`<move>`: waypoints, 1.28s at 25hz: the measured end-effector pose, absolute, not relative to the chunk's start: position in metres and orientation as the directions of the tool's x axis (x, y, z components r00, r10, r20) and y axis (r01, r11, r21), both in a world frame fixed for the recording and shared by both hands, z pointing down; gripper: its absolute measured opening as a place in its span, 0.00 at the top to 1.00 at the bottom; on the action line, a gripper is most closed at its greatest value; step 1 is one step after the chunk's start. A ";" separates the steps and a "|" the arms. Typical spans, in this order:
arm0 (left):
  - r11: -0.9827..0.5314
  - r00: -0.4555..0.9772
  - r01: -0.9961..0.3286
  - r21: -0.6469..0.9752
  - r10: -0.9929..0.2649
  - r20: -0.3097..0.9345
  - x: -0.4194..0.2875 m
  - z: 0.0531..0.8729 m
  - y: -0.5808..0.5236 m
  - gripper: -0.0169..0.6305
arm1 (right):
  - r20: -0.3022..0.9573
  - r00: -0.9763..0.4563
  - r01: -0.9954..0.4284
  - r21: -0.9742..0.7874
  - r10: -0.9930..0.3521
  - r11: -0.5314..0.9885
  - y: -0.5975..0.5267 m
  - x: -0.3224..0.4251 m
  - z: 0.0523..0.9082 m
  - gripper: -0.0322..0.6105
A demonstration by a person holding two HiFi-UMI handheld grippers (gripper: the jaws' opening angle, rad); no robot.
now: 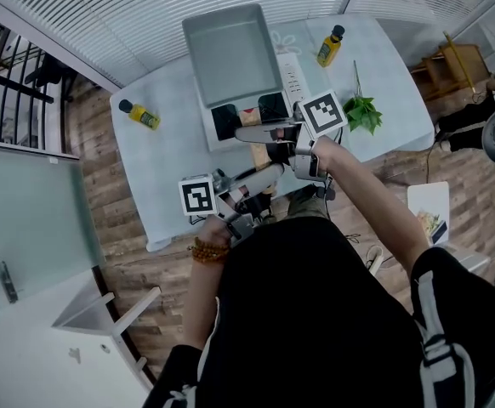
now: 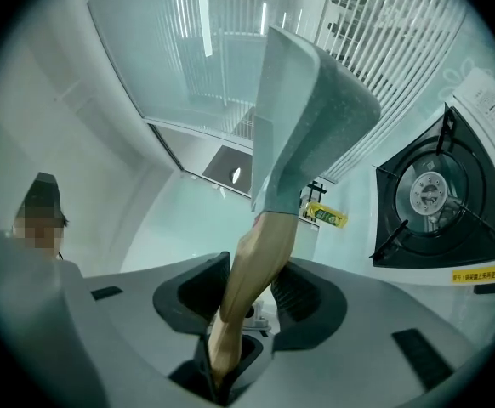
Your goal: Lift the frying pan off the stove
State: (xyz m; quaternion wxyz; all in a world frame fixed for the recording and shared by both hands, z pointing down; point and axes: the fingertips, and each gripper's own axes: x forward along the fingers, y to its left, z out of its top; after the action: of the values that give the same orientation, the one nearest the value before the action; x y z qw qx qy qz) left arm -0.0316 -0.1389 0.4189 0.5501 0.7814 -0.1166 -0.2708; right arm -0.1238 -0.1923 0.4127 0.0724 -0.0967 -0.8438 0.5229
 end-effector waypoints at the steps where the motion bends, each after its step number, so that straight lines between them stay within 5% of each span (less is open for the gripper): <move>1: -0.378 0.828 0.111 0.919 -0.476 -0.296 -0.033 0.417 -0.138 0.85 | 0.021 -0.971 0.088 -0.894 0.236 0.439 -0.192 -0.124 0.410 0.73; 32: -0.536 0.900 0.041 0.843 -0.347 -0.264 -0.023 0.391 -0.125 0.86 | 0.014 -0.966 0.150 -0.786 0.260 0.599 -0.172 -0.122 0.363 0.73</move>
State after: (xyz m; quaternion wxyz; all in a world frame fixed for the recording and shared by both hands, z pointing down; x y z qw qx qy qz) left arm -0.0229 -0.1255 0.3915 0.4734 0.8520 -0.0897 -0.2047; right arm -0.1216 -0.1715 0.3629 0.0636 -0.1149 -0.8920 0.4326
